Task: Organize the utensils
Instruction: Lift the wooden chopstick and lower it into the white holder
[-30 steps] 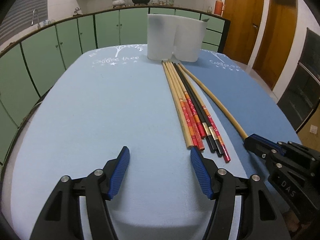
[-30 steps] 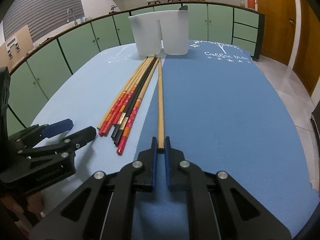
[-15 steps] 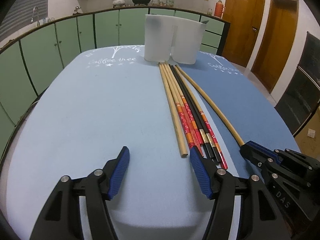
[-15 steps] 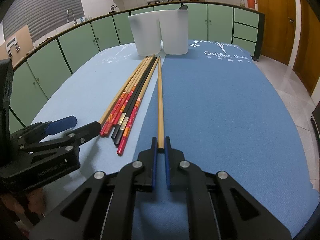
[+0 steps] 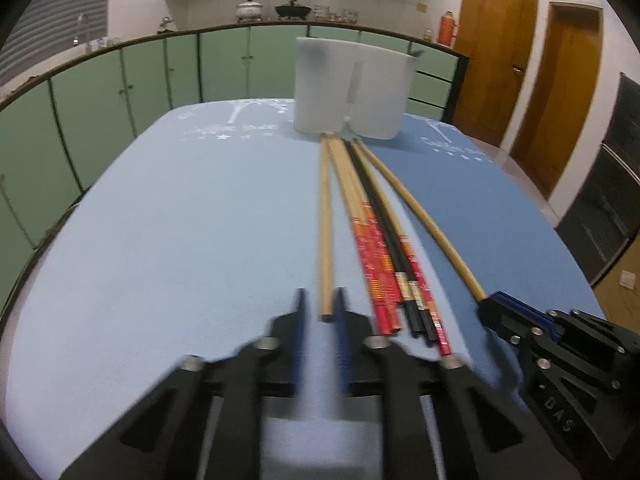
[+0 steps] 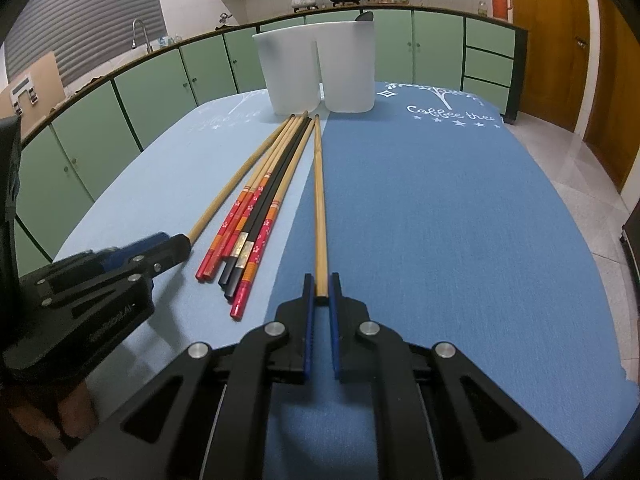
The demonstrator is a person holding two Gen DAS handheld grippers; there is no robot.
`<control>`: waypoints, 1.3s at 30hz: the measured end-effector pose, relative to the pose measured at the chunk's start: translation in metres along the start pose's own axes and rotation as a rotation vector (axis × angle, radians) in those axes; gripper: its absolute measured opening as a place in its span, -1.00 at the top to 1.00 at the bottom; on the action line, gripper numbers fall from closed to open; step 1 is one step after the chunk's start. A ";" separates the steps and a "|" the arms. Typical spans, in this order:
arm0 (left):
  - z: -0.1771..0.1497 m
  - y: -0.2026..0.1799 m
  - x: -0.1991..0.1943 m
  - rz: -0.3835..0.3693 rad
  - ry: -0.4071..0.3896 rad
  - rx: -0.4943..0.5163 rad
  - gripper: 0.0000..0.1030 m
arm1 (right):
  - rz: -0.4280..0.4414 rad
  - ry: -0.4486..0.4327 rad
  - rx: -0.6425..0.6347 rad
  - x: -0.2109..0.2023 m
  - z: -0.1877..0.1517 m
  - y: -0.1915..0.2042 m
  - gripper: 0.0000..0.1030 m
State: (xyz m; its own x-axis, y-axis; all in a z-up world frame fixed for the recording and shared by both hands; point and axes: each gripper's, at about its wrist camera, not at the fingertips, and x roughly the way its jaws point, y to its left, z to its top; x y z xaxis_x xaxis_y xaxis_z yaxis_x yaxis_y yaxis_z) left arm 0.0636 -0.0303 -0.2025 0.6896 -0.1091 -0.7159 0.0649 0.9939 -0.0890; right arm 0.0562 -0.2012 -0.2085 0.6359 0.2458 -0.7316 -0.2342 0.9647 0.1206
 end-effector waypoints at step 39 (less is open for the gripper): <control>0.148 0.011 -0.095 -0.056 -0.368 0.025 0.88 | 0.083 -0.238 0.019 -0.088 0.178 -0.039 0.89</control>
State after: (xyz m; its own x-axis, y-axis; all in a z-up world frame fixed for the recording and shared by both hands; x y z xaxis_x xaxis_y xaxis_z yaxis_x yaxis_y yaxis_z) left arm 0.1057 -0.0068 -0.0334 0.8974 -0.1547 -0.4132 0.1237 0.9872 -0.1009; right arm 0.1401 -0.2435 -0.0294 0.7710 0.3371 -0.5403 -0.2803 0.9414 0.1875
